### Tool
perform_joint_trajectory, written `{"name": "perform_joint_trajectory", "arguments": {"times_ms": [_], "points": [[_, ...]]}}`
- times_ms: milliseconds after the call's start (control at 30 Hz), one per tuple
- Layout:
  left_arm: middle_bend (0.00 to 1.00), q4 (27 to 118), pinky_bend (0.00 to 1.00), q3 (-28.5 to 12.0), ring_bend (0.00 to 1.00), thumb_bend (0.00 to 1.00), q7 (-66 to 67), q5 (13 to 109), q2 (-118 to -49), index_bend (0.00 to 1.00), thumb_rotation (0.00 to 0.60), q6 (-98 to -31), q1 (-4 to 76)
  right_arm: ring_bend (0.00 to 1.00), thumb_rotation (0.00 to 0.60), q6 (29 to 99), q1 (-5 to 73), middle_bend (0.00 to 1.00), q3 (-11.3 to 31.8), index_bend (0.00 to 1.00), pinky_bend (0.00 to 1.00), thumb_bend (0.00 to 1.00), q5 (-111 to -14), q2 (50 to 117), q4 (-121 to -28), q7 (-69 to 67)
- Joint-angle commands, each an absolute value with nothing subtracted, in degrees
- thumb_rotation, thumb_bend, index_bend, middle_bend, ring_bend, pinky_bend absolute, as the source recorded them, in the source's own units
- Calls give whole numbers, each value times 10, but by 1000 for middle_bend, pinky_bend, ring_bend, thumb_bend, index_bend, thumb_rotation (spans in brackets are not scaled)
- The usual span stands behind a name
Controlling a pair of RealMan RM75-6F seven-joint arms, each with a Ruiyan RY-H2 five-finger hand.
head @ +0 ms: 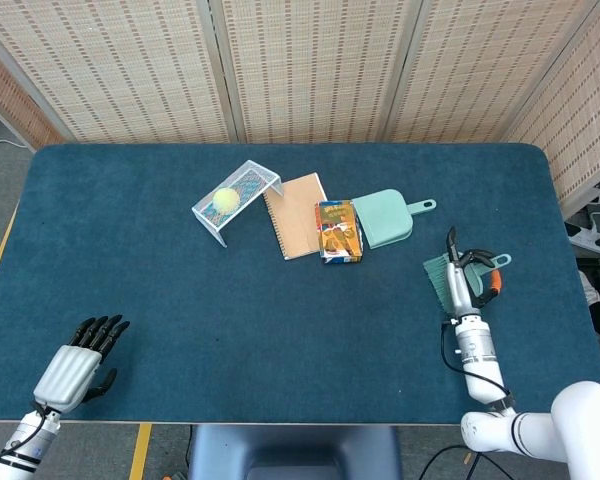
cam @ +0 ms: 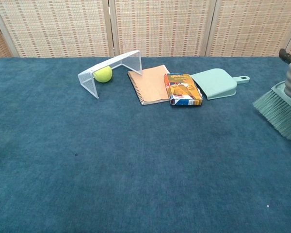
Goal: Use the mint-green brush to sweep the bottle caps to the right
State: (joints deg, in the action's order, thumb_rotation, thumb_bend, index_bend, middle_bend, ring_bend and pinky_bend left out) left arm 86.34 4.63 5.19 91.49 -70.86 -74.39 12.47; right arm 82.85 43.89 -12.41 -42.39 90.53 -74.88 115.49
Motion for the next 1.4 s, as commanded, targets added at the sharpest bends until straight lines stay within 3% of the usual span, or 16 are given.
{"name": "perform_joint_trajectory", "arguments": {"times_ms": [33,200,367,633,767,833,967,1133,1200,1300,1400], "points": [[0,865,74,45,0,457,47,917,-706,0,600,-748,125,607,600,839,426,873,-78,994,0,598,-465,826,-867,1025],[0,868,73,44,0,456,37,921,-701,0,600,-757,123,607,600,839,406,873,-62,994,0,598,-503,776,-964,909],[0,866,74,42,0,456,38,917,-702,0,600,-755,123,607,600,802,388,873,-41,994,0,598,-509,780,-1007,795],[0,860,74,42,0,456,44,913,-708,0,600,-749,124,594,600,811,371,873,-24,983,0,598,-571,905,-922,734],[0,858,74,40,0,456,39,910,-707,0,600,-748,125,546,600,796,368,842,-9,859,0,578,-559,954,-877,725],[0,857,74,40,0,457,36,910,-706,0,600,-748,125,509,600,782,368,745,-4,698,0,517,-548,973,-860,723],[0,858,74,41,0,457,33,913,-704,0,600,-750,125,480,600,769,361,614,-4,470,0,473,-526,995,-846,735],[0,859,73,42,0,457,31,915,-703,0,600,-751,125,358,600,783,349,338,-20,57,0,404,-513,992,-858,776],[0,858,73,42,0,457,31,916,-703,0,600,-752,124,290,600,795,342,237,-22,2,0,384,-508,981,-875,786],[0,859,74,43,0,457,30,918,-703,0,600,-754,124,148,600,800,334,54,-24,0,0,331,-495,960,-902,793],[0,861,74,44,0,456,31,920,-702,0,600,-756,123,96,600,792,324,0,-28,0,0,304,-502,932,-931,759]]}}
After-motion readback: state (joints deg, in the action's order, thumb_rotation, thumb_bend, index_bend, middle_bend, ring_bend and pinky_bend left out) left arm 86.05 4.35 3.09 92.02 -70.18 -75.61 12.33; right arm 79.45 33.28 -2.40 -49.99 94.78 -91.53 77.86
